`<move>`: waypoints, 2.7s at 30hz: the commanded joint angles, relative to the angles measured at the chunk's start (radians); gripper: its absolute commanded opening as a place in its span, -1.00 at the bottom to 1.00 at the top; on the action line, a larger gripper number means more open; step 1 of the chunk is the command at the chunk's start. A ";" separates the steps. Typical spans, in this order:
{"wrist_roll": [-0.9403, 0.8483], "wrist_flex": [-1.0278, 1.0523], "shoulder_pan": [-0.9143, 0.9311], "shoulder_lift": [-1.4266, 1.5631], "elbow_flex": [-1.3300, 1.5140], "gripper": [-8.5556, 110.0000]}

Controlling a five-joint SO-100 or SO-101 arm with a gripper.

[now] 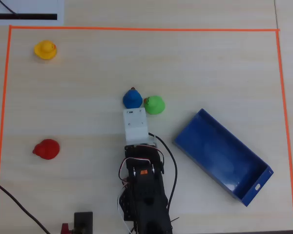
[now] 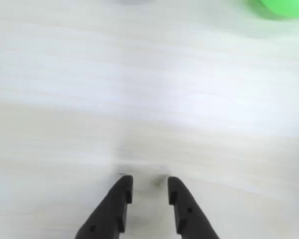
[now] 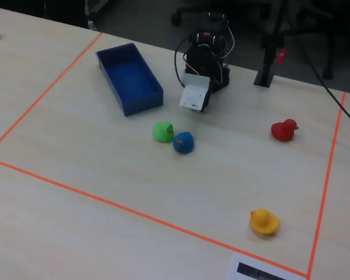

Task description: Grasp red duck and put it into box.

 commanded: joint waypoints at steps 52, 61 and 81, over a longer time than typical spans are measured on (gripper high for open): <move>0.005 0.012 0.009 0.000 0.002 -0.73; 0.005 0.012 0.009 0.000 0.002 -0.73; 0.003 0.012 0.009 0.000 0.002 -0.83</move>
